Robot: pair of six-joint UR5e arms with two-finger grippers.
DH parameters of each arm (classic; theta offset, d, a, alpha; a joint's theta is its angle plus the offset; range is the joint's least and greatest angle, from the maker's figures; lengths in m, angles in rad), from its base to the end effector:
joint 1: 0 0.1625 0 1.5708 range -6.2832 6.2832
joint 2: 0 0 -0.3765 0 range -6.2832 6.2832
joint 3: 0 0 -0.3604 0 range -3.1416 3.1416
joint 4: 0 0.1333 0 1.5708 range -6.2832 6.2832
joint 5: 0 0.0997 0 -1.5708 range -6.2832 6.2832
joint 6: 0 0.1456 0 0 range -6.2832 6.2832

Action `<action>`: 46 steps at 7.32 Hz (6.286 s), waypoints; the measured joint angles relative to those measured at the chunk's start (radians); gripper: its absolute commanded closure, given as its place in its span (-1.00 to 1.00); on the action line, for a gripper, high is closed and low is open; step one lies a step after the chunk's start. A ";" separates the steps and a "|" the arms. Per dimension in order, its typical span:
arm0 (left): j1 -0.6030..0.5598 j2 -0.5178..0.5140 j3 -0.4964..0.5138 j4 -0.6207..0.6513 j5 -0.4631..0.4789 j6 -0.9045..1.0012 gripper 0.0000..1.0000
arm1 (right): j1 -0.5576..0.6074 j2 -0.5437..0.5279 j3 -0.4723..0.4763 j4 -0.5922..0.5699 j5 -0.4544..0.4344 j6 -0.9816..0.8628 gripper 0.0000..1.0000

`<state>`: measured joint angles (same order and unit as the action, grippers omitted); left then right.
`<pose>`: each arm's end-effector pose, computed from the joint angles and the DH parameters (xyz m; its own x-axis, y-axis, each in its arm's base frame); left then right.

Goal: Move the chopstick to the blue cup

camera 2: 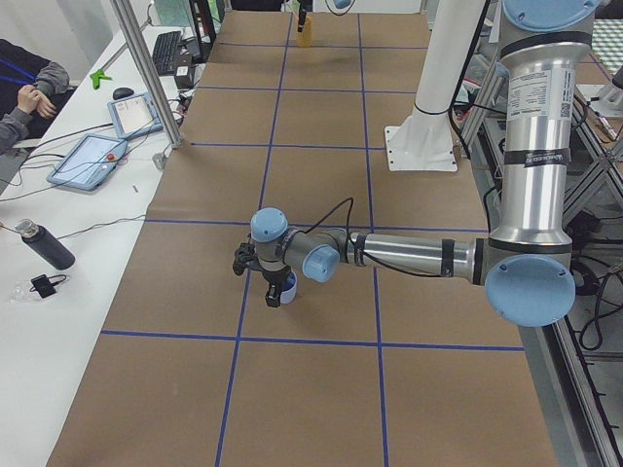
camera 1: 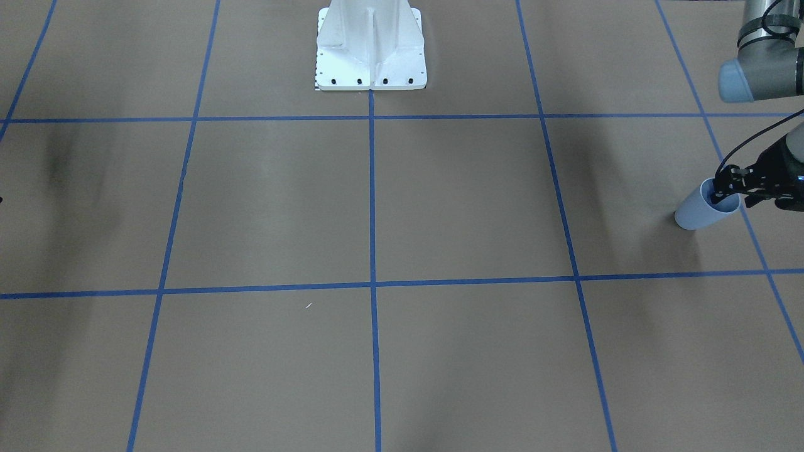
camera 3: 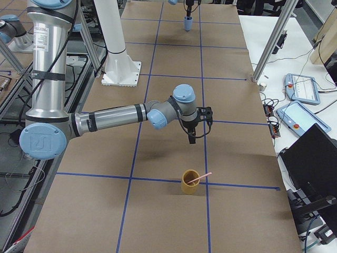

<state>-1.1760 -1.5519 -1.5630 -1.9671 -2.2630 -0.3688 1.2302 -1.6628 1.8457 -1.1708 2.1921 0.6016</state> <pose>0.1499 -0.4647 0.6171 0.7094 0.1644 -0.6853 -0.1103 0.9863 0.1224 -0.1106 -0.4575 0.5158 0.7015 -0.0276 0.7122 -0.1433 0.9734 0.1788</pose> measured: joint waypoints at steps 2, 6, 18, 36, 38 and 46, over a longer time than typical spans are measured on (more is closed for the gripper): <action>0.010 -0.008 0.032 -0.039 0.002 0.001 1.00 | 0.000 0.000 0.000 0.000 0.000 0.001 -1.00; 0.002 -0.006 -0.026 -0.030 -0.077 0.003 1.00 | 0.000 0.000 0.000 0.000 -0.001 0.001 -1.00; 0.563 -0.868 -0.046 0.532 0.311 -0.916 1.00 | -0.003 0.000 -0.004 0.002 -0.002 0.001 -1.00; -0.078 -0.490 -0.019 0.457 0.027 0.208 -0.97 | 0.076 -0.024 -0.026 -0.002 0.045 -0.150 -1.00; -0.286 -0.457 0.175 0.450 -0.026 0.607 -0.97 | 0.163 -0.029 -0.072 -0.003 0.061 -0.275 -1.00; -0.482 -0.247 0.254 0.400 -0.041 0.999 -0.97 | 0.302 0.031 -0.390 0.335 -0.034 -0.289 -0.66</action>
<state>-1.6581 -1.7991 -1.3090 -1.5672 -2.3040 0.6303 1.5322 -1.6319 1.4561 -0.8363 2.1582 0.3127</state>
